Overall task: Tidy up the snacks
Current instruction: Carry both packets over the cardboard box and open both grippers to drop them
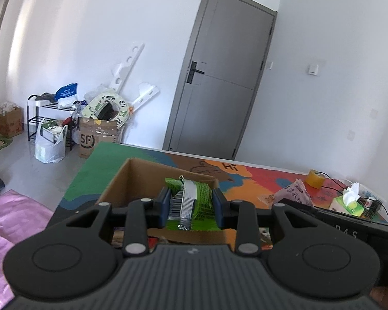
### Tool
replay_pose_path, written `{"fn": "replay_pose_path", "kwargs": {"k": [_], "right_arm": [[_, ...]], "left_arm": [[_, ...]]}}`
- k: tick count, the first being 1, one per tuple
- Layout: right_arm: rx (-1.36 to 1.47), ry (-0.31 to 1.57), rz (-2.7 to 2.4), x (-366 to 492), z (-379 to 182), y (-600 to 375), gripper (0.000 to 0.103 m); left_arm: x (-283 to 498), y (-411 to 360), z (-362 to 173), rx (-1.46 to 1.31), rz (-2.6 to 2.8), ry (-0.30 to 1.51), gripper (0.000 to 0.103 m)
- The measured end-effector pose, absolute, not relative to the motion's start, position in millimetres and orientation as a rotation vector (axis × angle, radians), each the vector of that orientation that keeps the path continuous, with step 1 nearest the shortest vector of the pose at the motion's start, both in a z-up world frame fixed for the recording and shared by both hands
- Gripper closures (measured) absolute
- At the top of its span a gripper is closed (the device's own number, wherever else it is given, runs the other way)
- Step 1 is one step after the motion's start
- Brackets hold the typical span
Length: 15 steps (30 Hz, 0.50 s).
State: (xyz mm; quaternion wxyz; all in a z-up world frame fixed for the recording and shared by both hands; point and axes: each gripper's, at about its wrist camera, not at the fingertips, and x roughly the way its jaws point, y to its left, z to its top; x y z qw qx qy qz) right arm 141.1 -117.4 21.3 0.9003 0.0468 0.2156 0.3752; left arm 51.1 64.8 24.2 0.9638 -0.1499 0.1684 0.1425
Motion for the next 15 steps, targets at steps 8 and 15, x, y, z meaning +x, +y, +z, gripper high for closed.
{"fn": "replay_pose_path", "kwargs": {"k": [8,15], "right_arm": [[0.076,0.46,0.815,142,22,-90,0.073],[0.053,0.482,0.871,138,22,-64,0.072]], "left_arm": [[49,89,18,-0.334,0.321,0.35,0.07],[49,108,12,-0.361,0.345,0.361,0.07]]}}
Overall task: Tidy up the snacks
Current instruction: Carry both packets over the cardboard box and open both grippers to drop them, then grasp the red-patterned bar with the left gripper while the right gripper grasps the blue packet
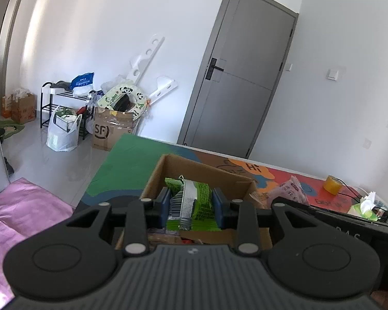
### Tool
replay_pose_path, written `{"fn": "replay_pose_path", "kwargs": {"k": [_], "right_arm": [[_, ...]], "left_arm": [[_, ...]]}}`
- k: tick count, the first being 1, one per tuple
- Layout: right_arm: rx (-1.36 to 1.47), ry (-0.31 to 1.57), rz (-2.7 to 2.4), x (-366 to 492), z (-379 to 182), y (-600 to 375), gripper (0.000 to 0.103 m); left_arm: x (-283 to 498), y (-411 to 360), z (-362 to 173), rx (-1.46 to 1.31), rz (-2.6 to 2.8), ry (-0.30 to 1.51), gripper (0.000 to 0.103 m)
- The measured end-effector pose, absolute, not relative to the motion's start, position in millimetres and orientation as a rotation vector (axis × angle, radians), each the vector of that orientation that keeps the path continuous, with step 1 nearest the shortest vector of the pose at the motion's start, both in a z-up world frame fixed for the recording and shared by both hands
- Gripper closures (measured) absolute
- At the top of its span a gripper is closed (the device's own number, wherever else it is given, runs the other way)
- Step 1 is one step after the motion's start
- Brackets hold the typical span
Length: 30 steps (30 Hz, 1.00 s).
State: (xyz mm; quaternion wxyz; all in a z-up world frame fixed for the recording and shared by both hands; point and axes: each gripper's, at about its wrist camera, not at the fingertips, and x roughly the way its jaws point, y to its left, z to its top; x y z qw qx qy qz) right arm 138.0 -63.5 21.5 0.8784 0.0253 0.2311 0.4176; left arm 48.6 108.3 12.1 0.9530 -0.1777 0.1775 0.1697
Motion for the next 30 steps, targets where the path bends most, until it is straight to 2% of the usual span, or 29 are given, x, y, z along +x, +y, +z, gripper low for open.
{"fn": "replay_pose_path", "kwargs": {"k": [3,7,10,15,17,19,21,25,30], "right_arm": [[0.047,0.503,0.886,139,20,-54,0.071],[0.035,0.519,0.878,137,19,-51,0.063],[0.041,0.506,0.854,133,23,-58,0.053],[0.076,0.517,0.795,140,21,-79,0.045],[0.092,0.527,0.768,143,18,-89,0.043],[0.102,0.533,0.747,144,15,-99,0.042],[0.113,0.542,0.73,145,12,-108,0.04],[0.136,0.558,0.697,146,6,-124,0.036],[0.157,0.571,0.659,149,-1,-145,0.032]], "left_arm": [[49,116,10,-0.372,0.349,0.365,0.07],[52,121,7,-0.385,0.347,0.372,0.07],[61,121,6,-0.395,0.336,0.379,0.07],[74,111,6,-0.397,0.291,0.395,0.069],[77,106,6,-0.38,0.284,0.394,0.063],[80,100,4,-0.374,0.279,0.417,0.043],[76,97,1,-0.384,0.271,0.419,0.037],[73,91,-1,-0.385,0.27,0.43,0.03],[71,82,3,-0.381,0.261,0.433,0.028]]}}
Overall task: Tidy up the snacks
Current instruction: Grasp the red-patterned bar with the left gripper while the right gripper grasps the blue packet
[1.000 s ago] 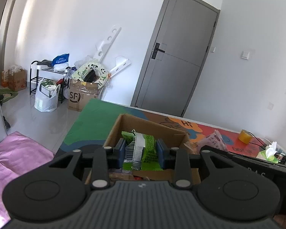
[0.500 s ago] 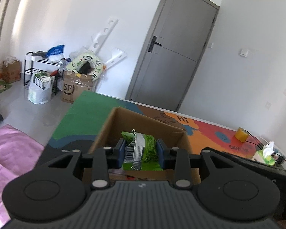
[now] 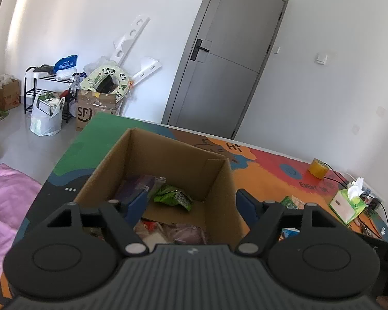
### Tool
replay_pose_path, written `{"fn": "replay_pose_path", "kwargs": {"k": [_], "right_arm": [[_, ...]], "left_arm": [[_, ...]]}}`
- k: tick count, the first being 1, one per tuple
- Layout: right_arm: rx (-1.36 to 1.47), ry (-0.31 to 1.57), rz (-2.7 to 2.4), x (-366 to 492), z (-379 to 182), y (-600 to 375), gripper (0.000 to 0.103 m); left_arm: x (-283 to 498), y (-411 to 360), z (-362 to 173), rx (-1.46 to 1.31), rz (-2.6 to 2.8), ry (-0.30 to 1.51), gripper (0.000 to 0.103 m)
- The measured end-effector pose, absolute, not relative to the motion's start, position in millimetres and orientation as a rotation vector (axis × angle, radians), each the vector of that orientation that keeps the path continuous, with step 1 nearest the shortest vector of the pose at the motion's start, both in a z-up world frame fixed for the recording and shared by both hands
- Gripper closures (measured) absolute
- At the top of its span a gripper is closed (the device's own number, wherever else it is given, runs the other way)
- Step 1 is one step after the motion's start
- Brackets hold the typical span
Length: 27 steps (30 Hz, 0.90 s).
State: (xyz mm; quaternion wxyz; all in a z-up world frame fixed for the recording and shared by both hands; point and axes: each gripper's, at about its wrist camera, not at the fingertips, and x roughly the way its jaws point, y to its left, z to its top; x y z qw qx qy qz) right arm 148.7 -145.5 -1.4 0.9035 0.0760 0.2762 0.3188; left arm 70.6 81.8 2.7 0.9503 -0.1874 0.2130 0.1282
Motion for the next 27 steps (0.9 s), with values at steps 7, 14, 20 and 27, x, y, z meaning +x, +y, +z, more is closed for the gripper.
{"fn": "replay_pose_path", "kwargs": {"k": [7,14,20,27], "right_arm": [[0.188,0.578,0.606,152,-7,-175,0.03],[0.212,0.581,0.563,156,-13,-202,0.027],[0.229,0.575,0.534,158,-16,-223,0.027],[0.242,0.577,0.515,165,-20,-240,0.027]], "left_arm": [[73,60,8,-0.354,0.237,0.436,0.024],[79,37,11,-0.318,0.2,0.442,0.023],[86,15,9,-0.297,0.165,0.455,0.022],[99,-9,3,-0.272,0.126,0.477,0.022]]}}
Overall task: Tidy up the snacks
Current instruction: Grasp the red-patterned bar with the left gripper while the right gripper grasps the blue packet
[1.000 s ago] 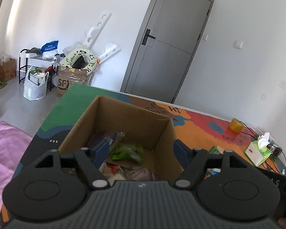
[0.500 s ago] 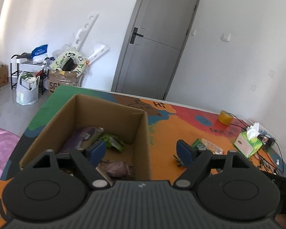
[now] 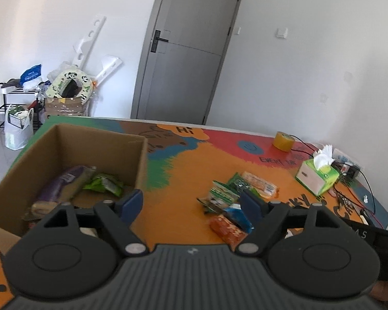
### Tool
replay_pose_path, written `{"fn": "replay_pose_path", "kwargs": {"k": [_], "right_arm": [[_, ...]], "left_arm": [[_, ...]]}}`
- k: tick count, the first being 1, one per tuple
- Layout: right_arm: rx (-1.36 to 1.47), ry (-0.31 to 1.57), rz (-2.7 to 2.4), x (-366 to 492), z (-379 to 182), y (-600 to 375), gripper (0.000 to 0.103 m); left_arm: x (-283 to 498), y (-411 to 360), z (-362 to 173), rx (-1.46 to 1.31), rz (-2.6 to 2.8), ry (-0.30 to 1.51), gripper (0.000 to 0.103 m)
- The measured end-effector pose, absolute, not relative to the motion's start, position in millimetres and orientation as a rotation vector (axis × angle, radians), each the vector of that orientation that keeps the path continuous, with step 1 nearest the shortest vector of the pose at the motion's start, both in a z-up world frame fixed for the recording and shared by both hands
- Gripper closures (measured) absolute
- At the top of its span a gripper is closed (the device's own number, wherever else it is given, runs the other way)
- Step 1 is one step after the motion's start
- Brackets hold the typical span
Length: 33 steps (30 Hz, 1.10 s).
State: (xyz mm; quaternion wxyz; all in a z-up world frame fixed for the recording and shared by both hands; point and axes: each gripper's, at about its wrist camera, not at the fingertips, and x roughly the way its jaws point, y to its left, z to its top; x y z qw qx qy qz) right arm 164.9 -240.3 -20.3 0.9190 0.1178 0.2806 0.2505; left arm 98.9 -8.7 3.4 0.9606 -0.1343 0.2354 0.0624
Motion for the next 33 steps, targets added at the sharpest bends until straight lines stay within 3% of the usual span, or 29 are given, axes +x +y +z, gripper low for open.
{"fn": "replay_pose_path", "kwargs": {"k": [9,25,33], "right_arm": [[0.26,0.599,0.535,173,-32,-245,0.05],[0.305,0.627,0.562,199,-50,-257,0.052],[0.321,0.649,0.588,209,-62,-260,0.057]], "left_arm": [[115,-29,-10,-0.272,0.114,0.49,0.022],[142,-57,-16,-0.199,0.158,0.488,0.033],[168,-70,-41,-0.221,0.143,0.579,0.047]]}}
